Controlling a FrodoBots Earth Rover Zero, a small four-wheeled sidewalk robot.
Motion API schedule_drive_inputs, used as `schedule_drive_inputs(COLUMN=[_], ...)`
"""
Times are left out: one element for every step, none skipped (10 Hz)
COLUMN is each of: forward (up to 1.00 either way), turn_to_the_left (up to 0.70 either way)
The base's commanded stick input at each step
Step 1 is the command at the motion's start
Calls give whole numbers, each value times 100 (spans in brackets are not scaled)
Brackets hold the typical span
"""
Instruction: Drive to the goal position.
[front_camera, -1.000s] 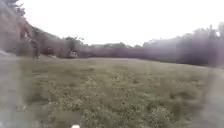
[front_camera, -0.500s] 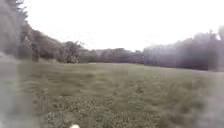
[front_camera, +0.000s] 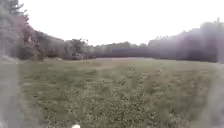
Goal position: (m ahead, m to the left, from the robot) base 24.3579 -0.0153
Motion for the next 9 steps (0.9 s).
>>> schedule_drive_inputs(forward=[70, 70, 70, 70, 70, 70, 70, 70, 70], turn_to_the_left=[1, 1, 1, 1, 1, 1, 1, 1, 1])
